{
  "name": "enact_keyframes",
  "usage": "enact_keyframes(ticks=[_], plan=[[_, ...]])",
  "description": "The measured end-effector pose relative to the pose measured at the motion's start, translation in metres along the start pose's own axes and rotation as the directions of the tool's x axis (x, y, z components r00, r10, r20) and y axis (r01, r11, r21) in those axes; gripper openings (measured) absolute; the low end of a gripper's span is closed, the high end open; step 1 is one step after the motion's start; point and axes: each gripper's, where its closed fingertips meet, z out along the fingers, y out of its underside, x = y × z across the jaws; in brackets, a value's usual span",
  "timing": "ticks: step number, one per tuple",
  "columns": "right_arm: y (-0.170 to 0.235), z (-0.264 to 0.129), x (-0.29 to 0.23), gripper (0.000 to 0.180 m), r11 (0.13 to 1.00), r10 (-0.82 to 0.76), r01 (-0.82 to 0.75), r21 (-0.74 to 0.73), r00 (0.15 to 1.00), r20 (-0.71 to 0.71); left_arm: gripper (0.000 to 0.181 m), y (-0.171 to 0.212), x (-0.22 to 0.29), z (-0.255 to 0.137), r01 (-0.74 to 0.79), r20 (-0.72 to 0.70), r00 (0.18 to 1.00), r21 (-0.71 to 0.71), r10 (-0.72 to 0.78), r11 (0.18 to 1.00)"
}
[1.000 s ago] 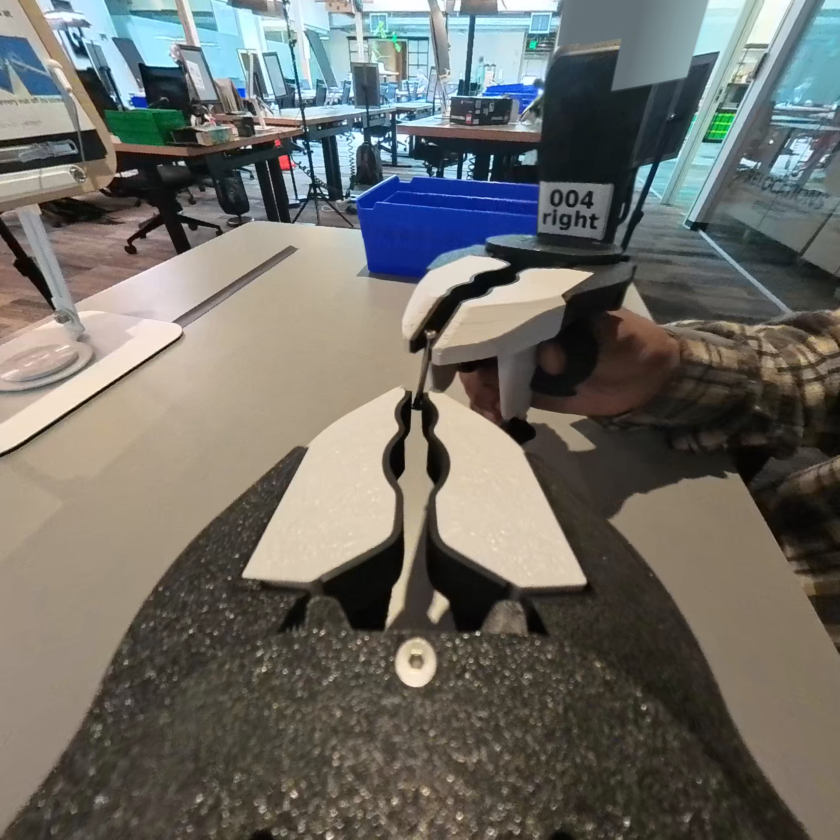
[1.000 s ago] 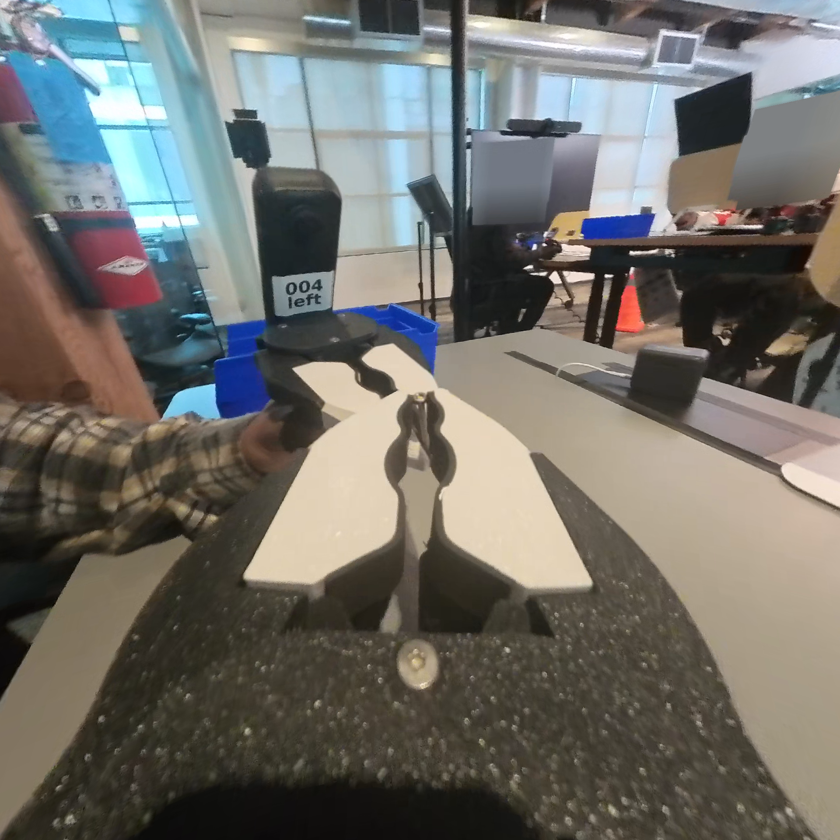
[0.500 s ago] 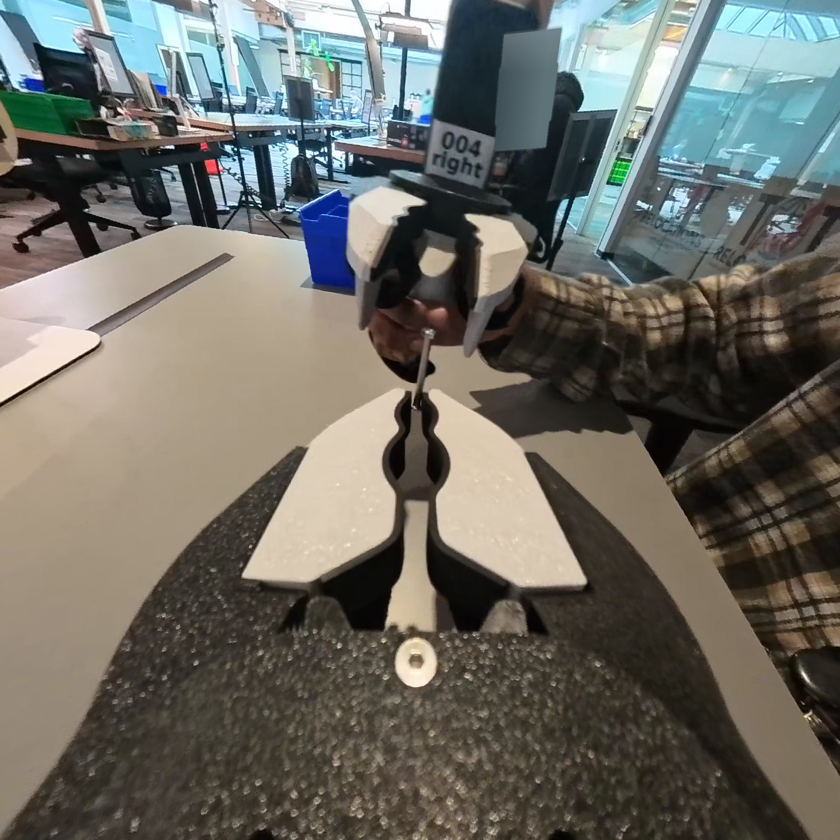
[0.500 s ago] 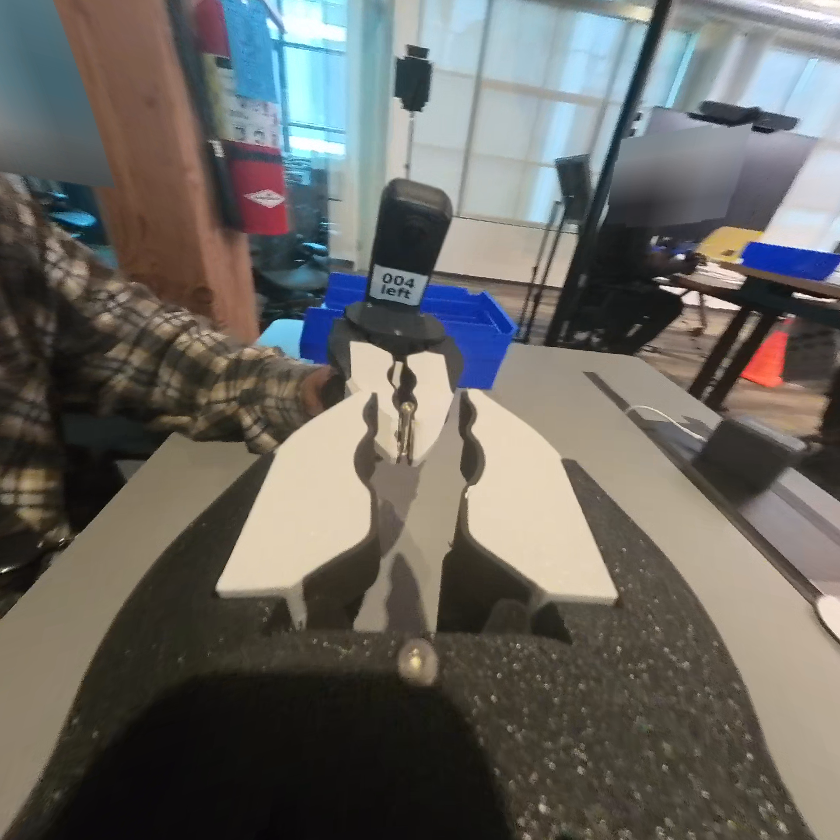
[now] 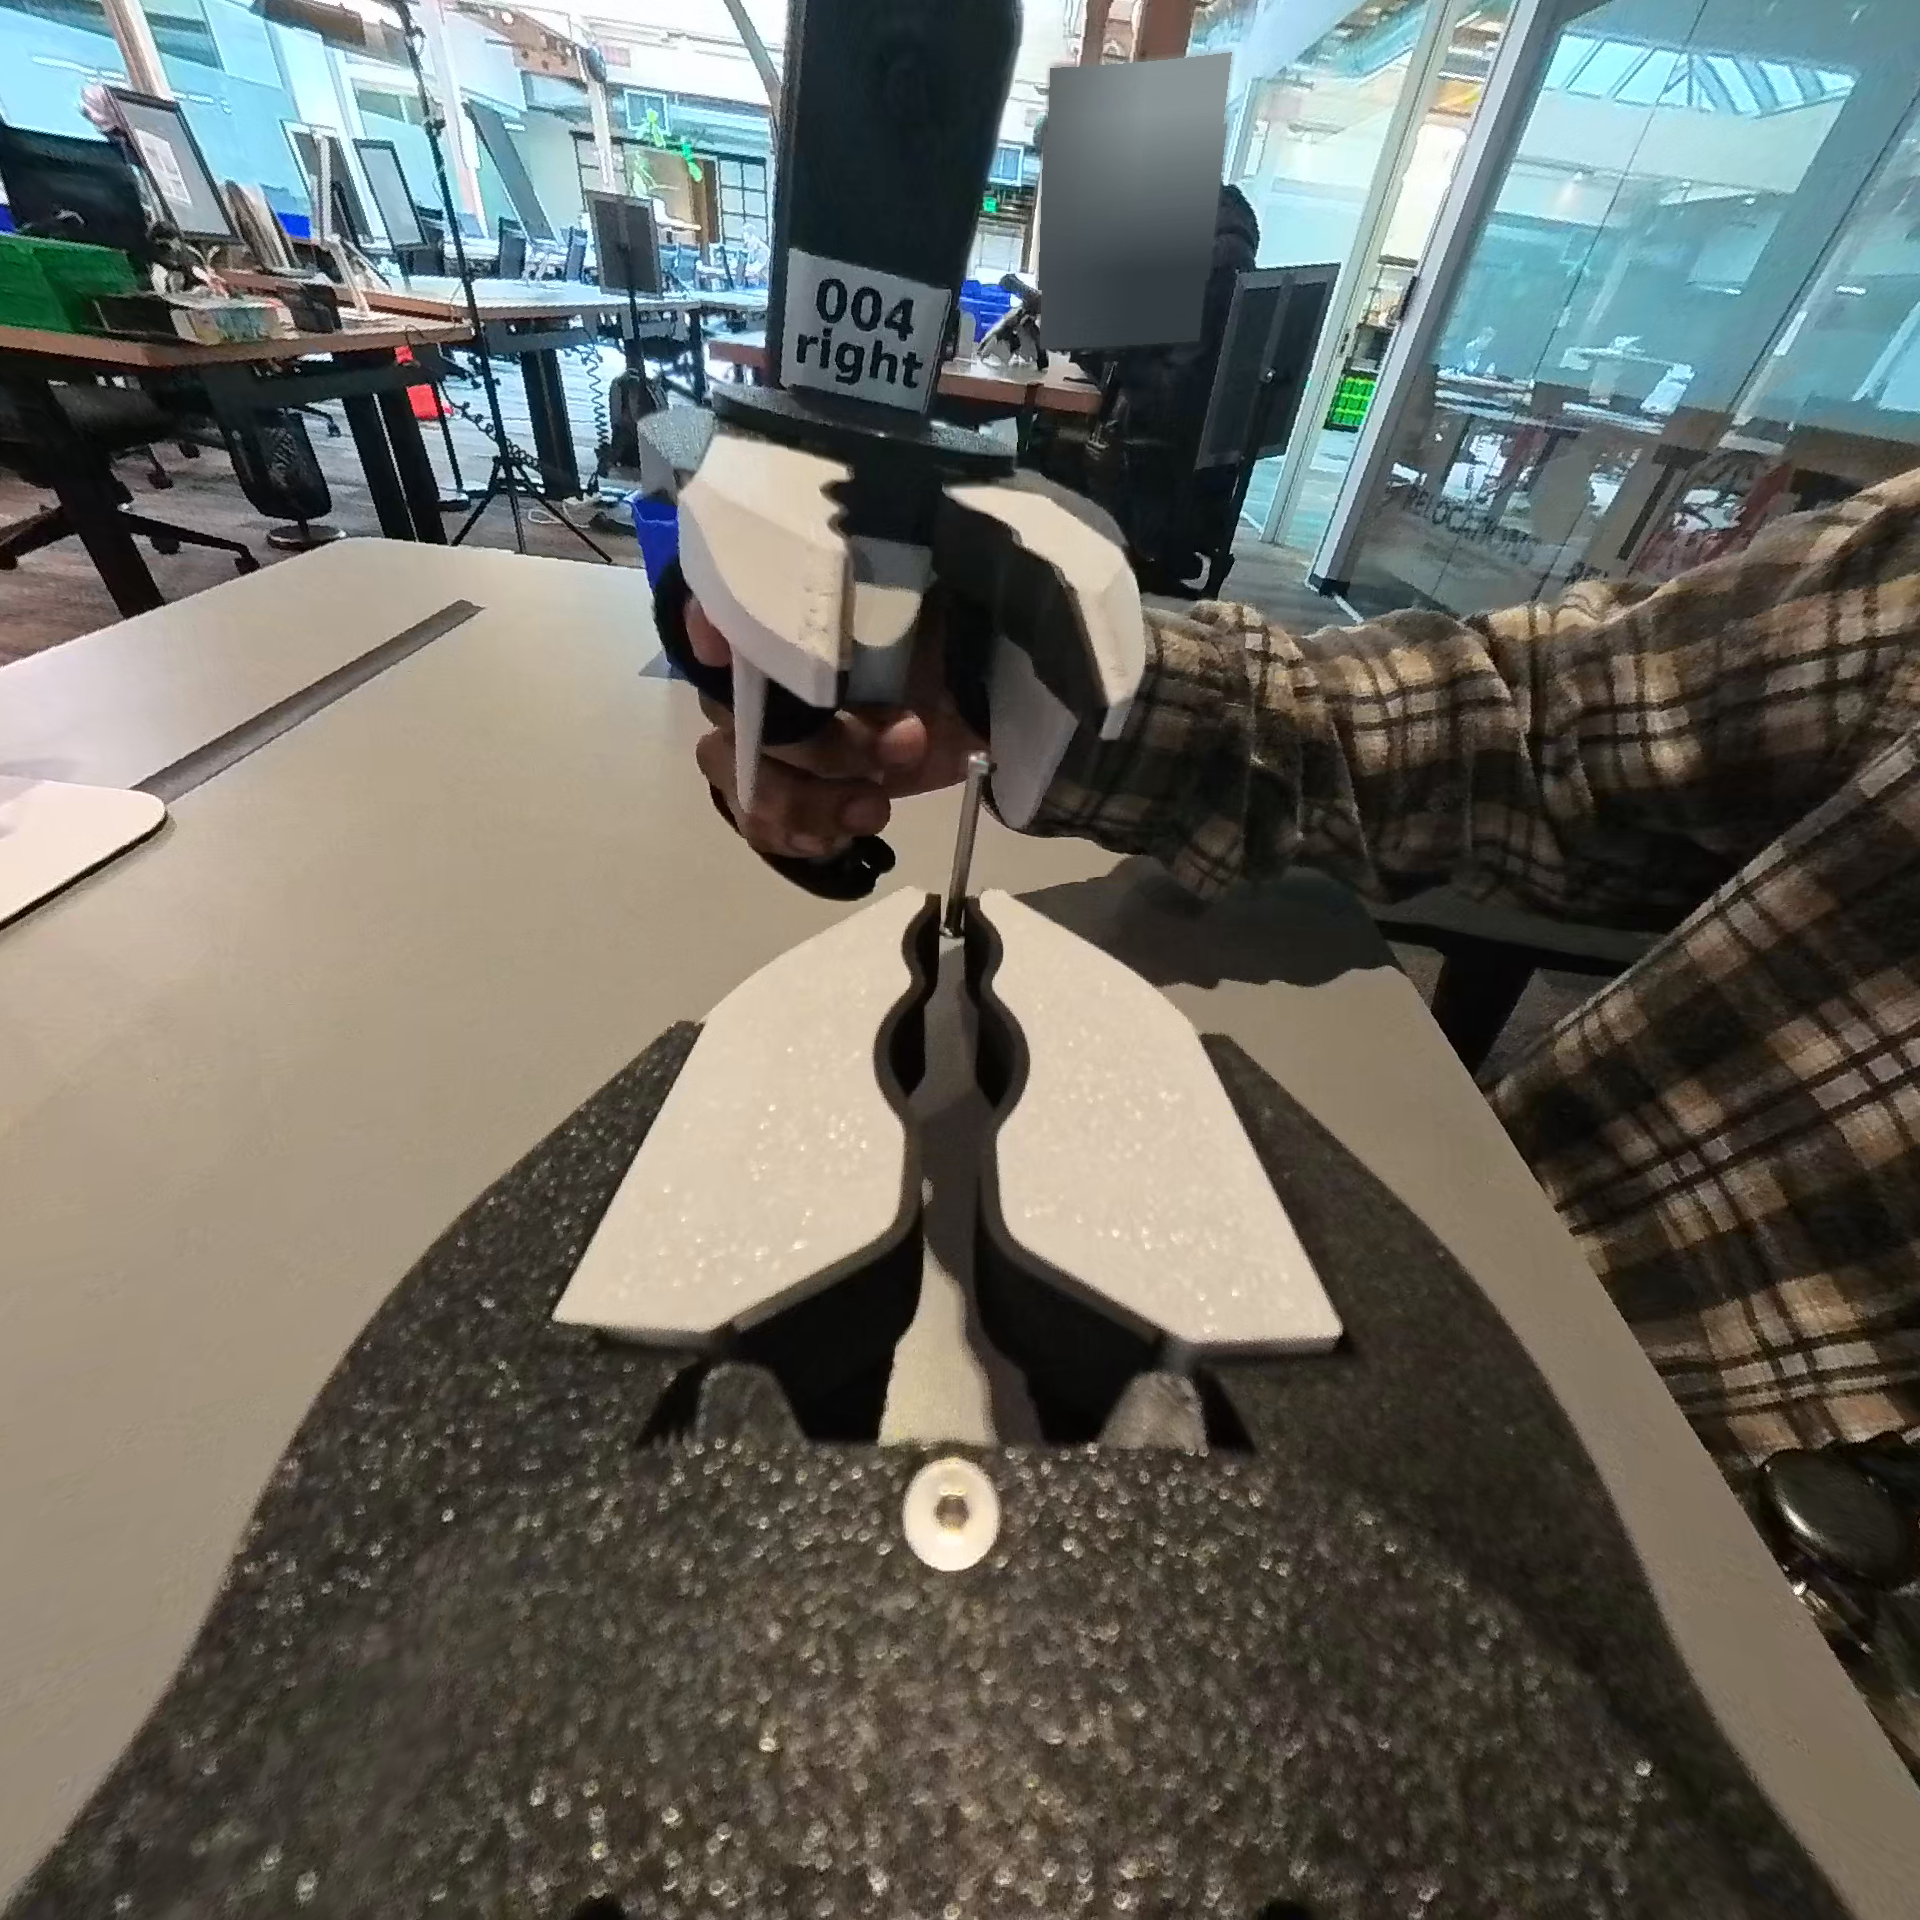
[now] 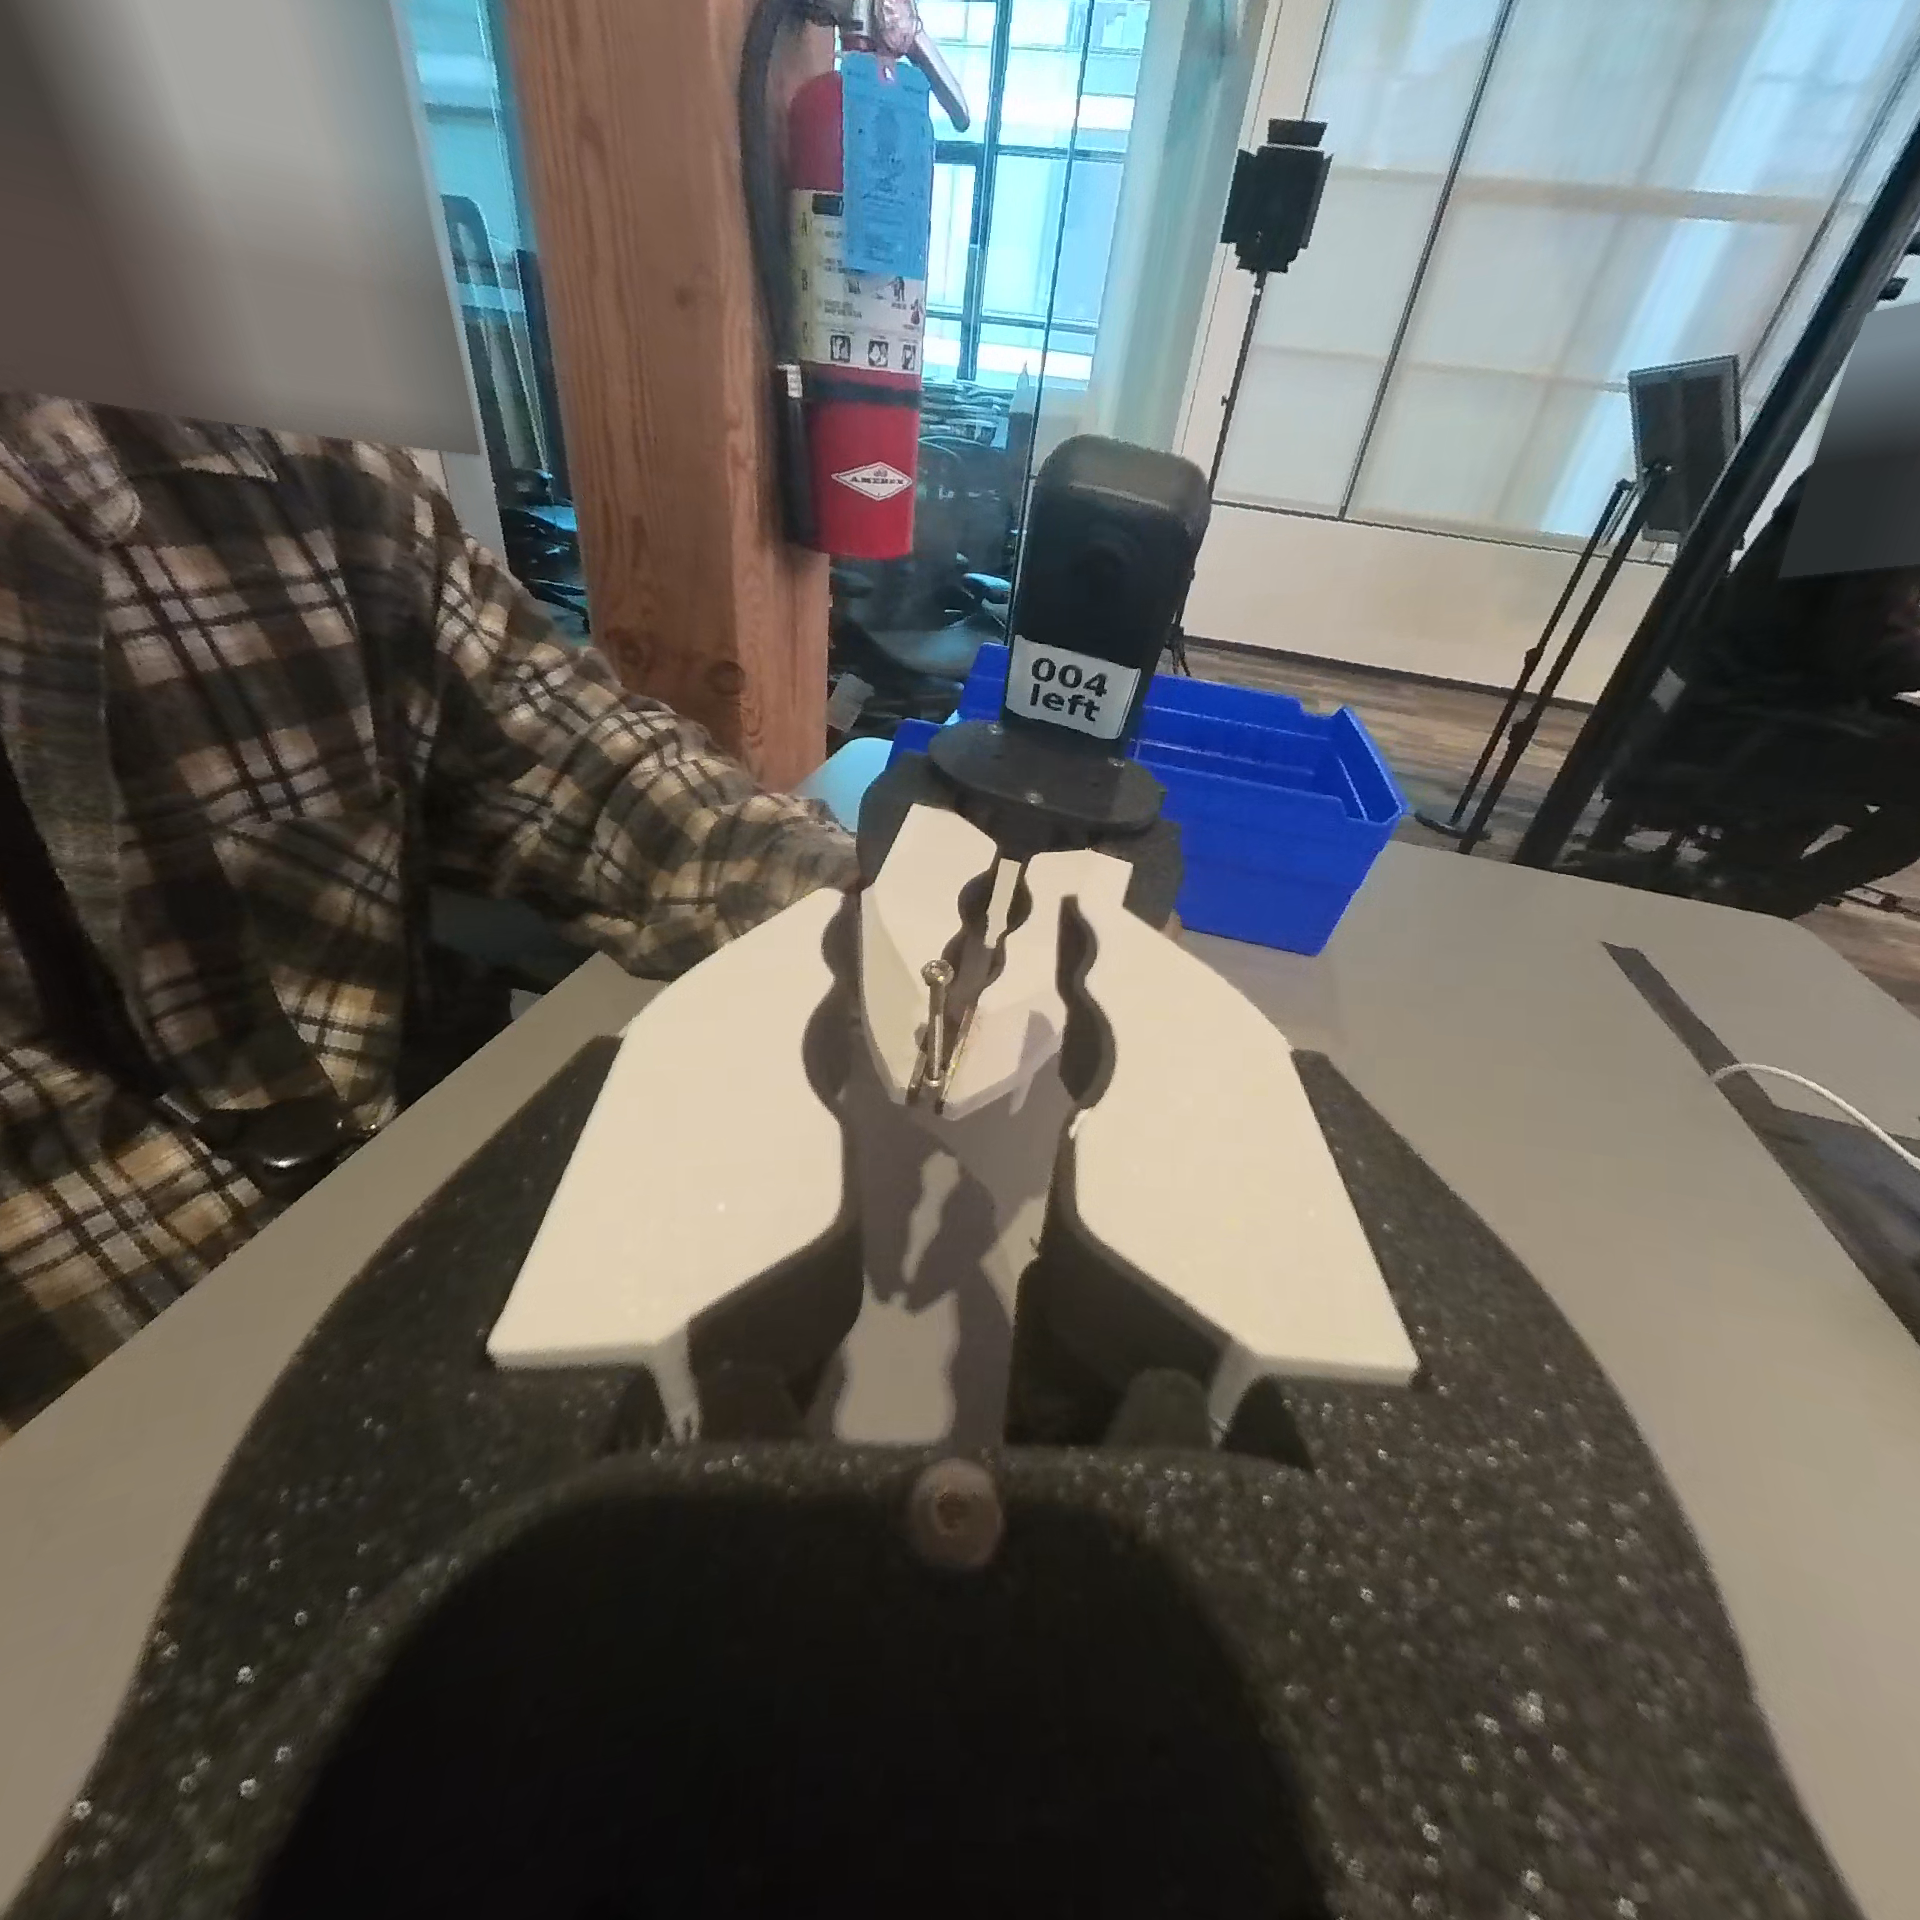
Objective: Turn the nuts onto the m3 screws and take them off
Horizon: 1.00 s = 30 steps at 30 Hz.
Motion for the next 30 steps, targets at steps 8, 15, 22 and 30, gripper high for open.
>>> enact_keyframes(ticks=[8,15,22,30], plan=[[0.007,0.008,-0.004,0.032,1.0,-0.006,0.006,-0.029,1.0,-0.001,0.004,-0.001,0.002,0.001,-0.01,-0.002,1.0,0.0,0.01,1.0],[0.01,0.01,-0.003,0.028,0.999,-0.006,0.006,-0.048,1.0,-0.006,0.004,-0.003,0.002,0.0,-0.013,0.003,1.0,0.005,0.013,1.0],[0.013,0.013,-0.004,0.012,0.996,-0.026,0.025,-0.08,1.0,-0.011,0.004,-0.004,0.001,-0.001,-0.015,0.009,1.0,0.01,0.015,1.0],[0.011,0.014,-0.004,0.013,0.995,-0.048,0.044,-0.086,0.997,-0.052,0.004,-0.006,0.001,-0.002,-0.02,0.015,1.0,0.016,0.019,1.0]])
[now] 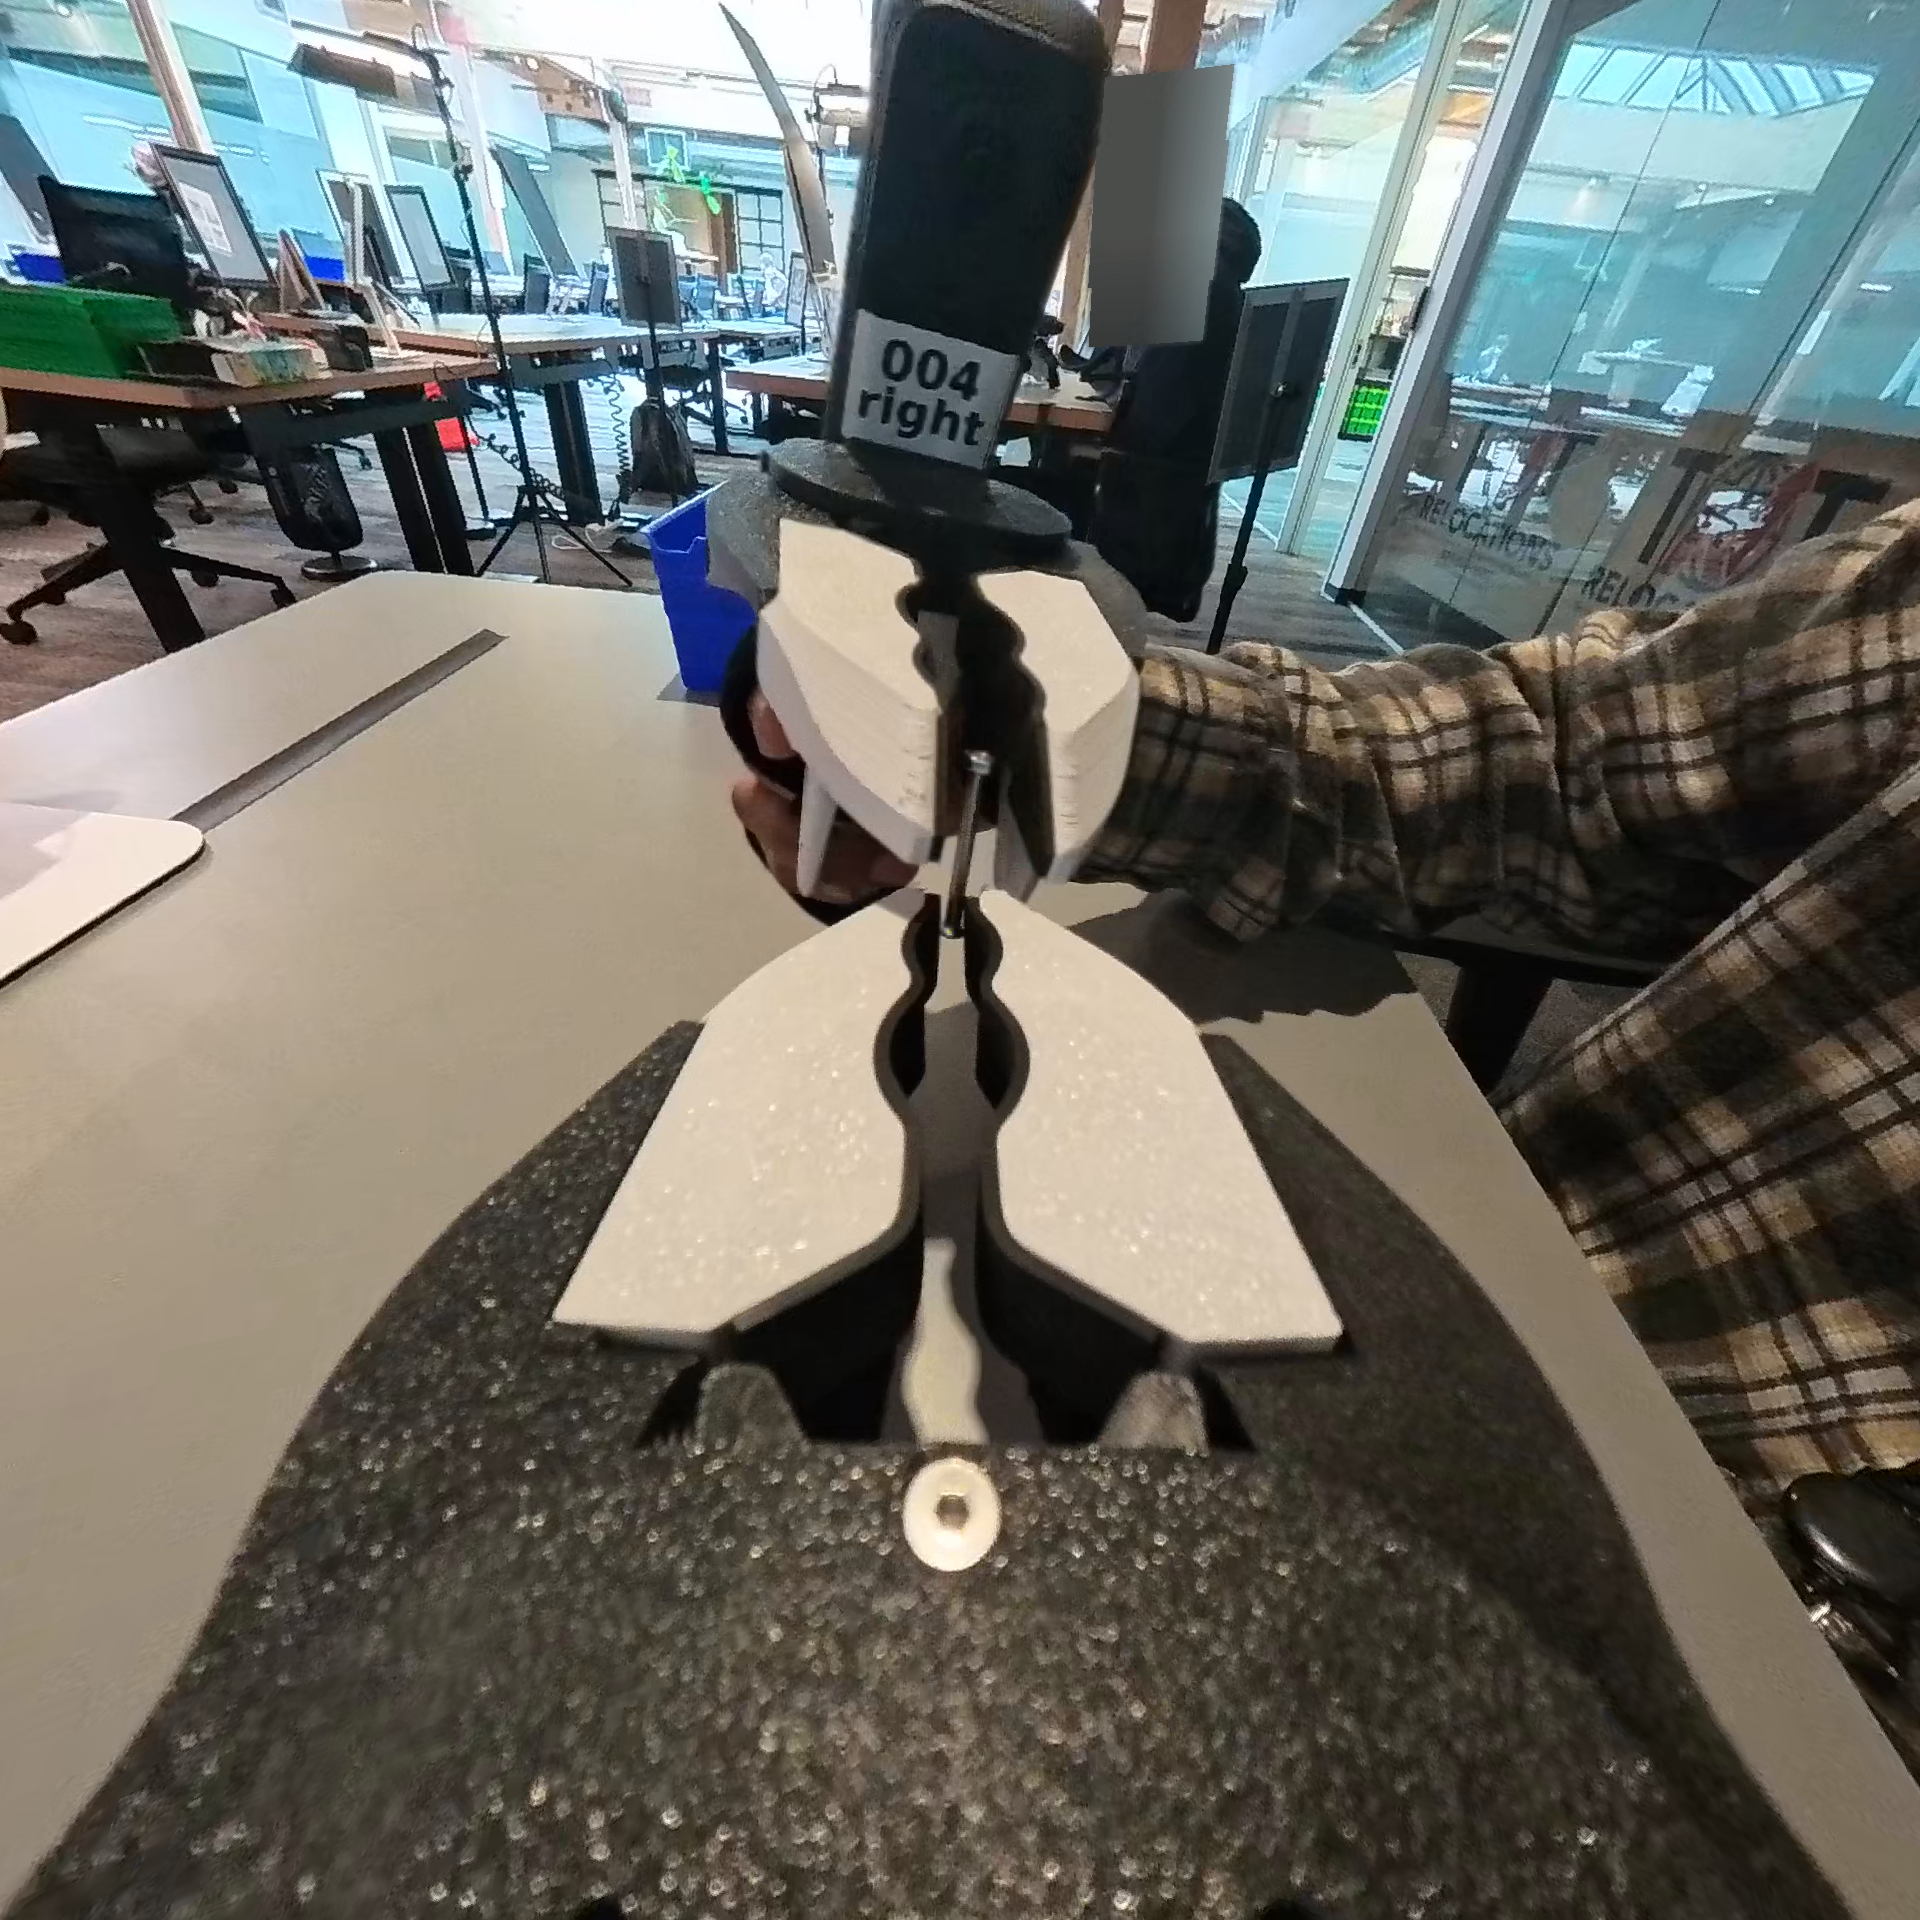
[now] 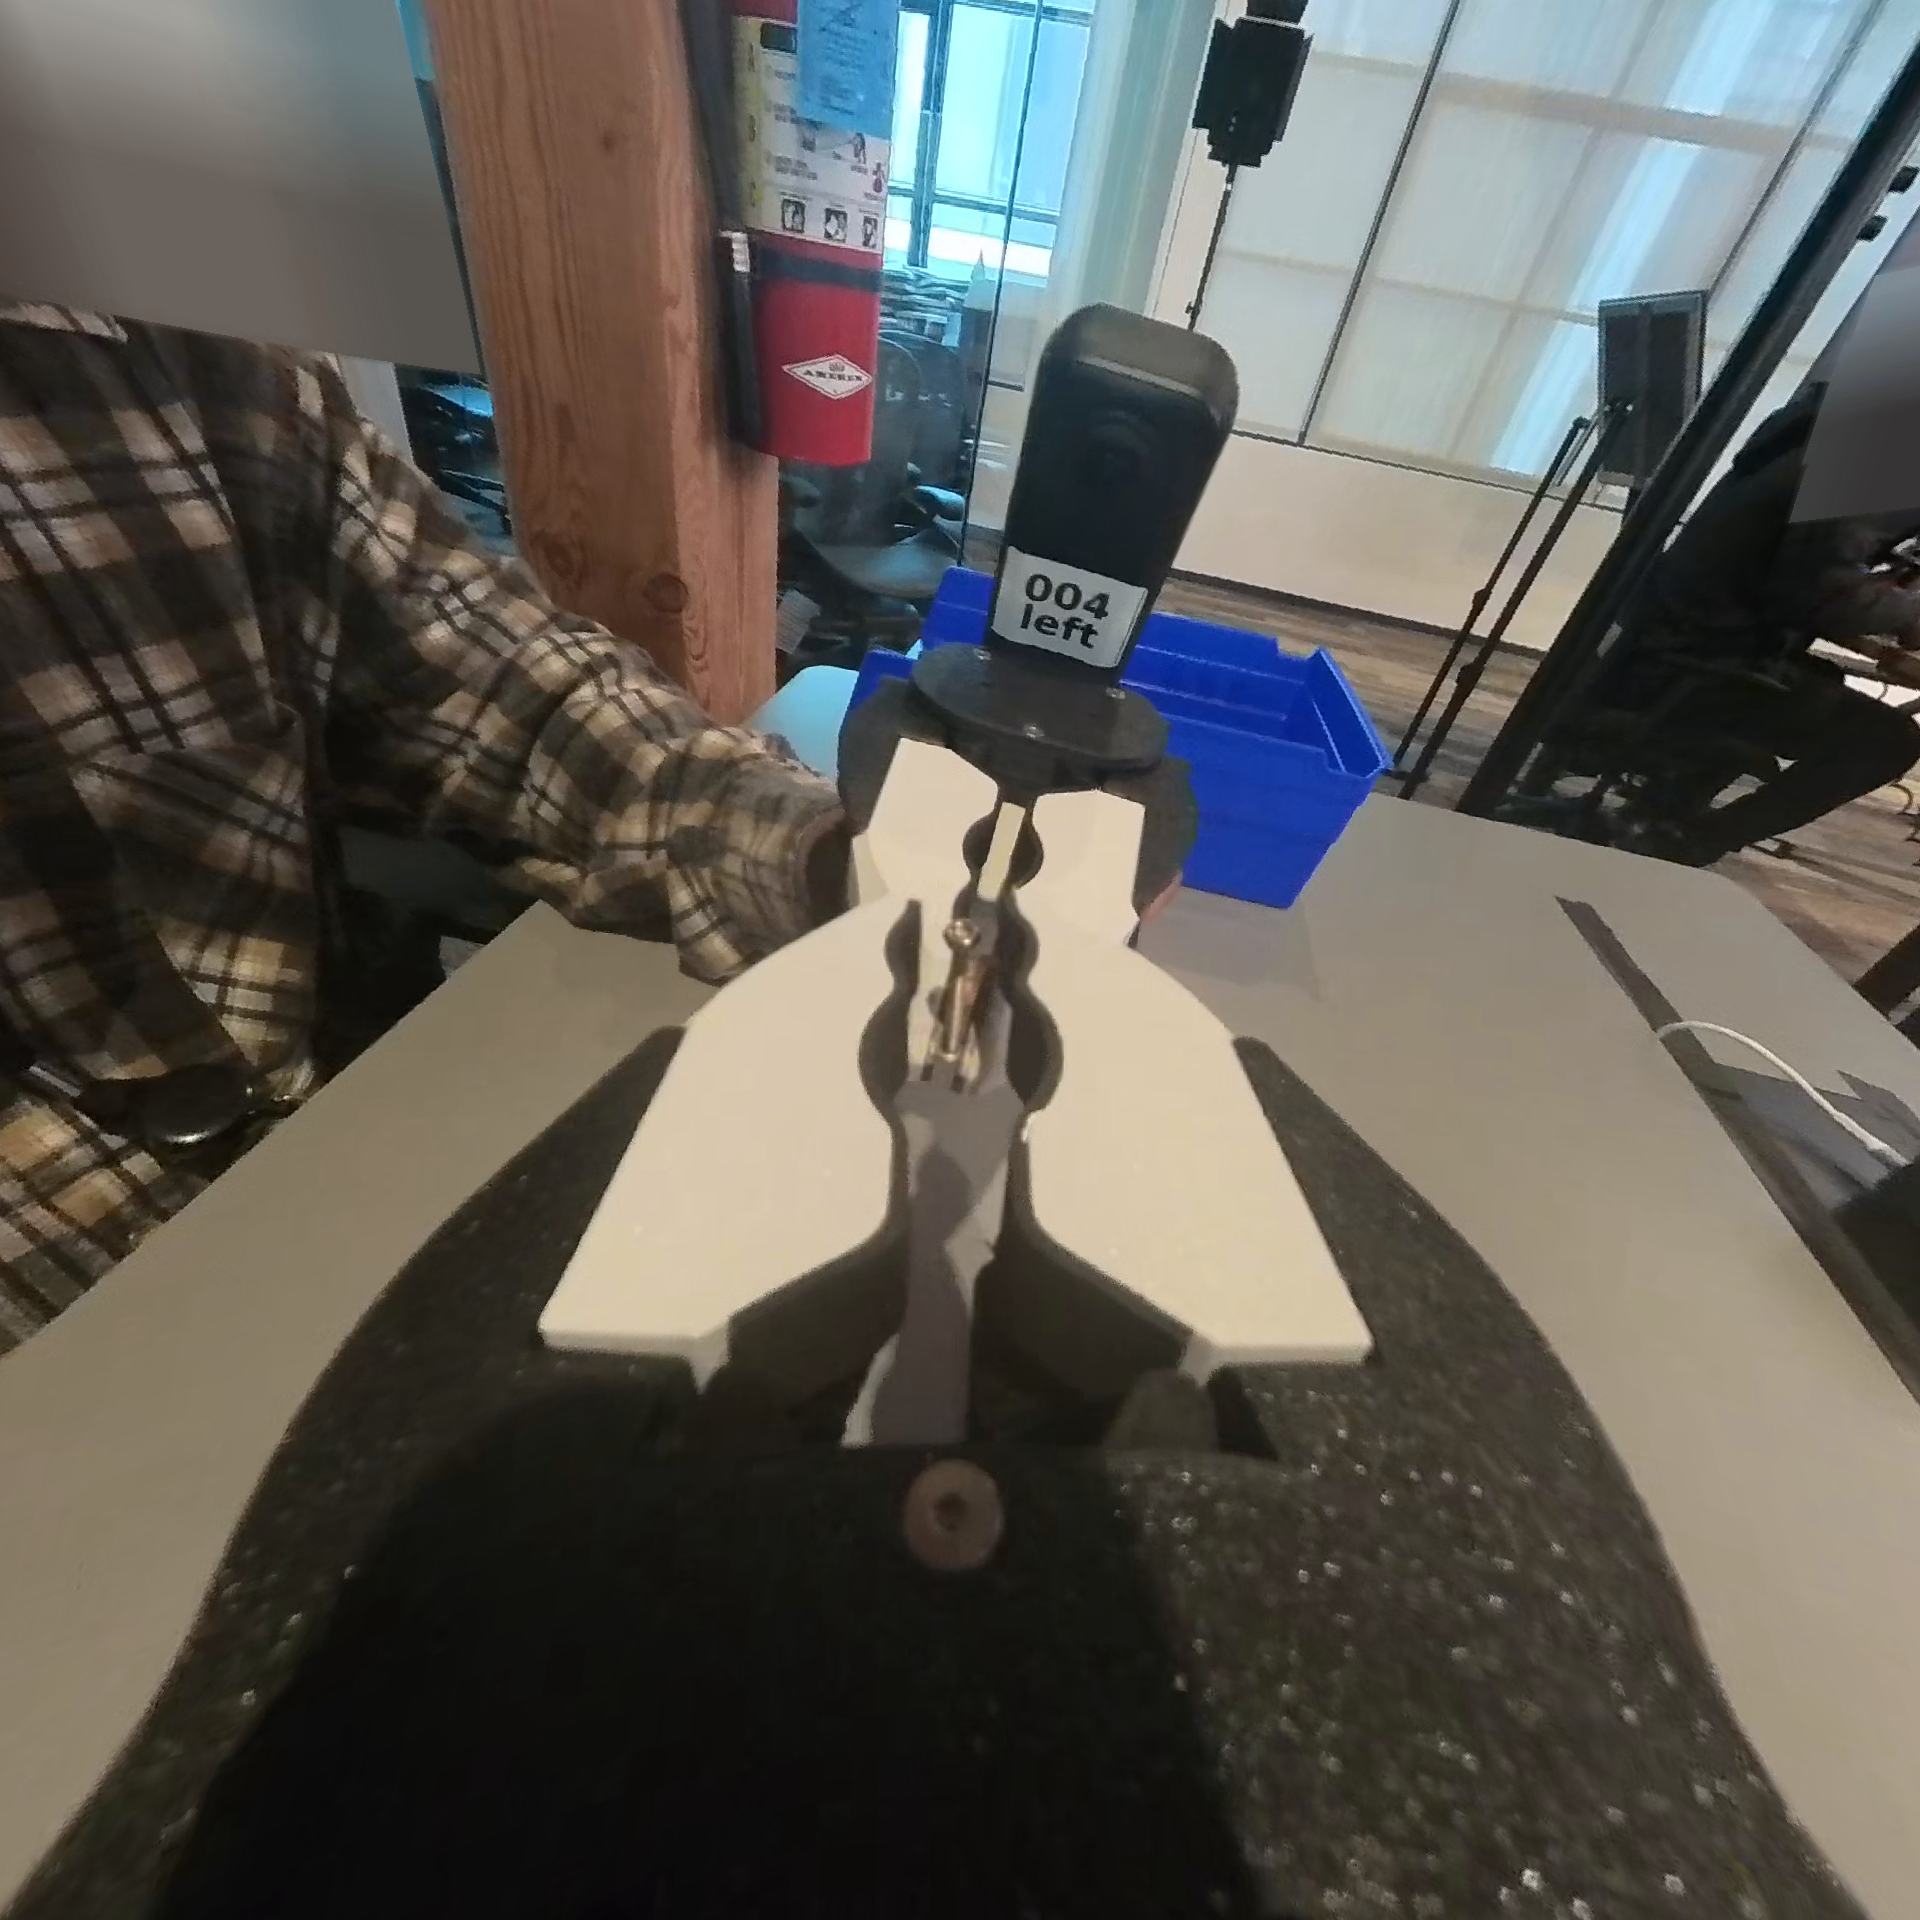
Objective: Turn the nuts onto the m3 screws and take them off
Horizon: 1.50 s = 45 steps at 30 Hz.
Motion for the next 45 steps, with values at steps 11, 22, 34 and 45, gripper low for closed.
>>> enact_keyframes(ticks=[11,22,34,45], plan=[[-0.005,-0.001,-0.002,0.01,1.0,-0.022,0.022,-0.005,1.0,0.007,0.004,-0.002,0.0,-0.001,-0.007,0.001,1.0,0.006,0.007,1.0],[-0.01,-0.004,0.019,0.005,0.986,0.098,-0.044,0.16,0.933,-0.346,0.004,-0.008,-0.011,-0.007,-0.084,0.15,0.985,0.014,0.081,0.996],[-0.023,-0.018,0.004,0.026,0.995,-0.039,0.061,0.084,0.968,-0.246,0.004,-0.01,0.003,-0.004,-0.007,0.001,1.0,0.05,0.007,0.999],[-0.019,-0.009,-0.012,0.011,0.999,-0.036,0.03,0.042,0.989,0.145,0.004,-0.006,0.016,0.0,-0.024,-0.083,0.996,0.033,0.027,0.999]])
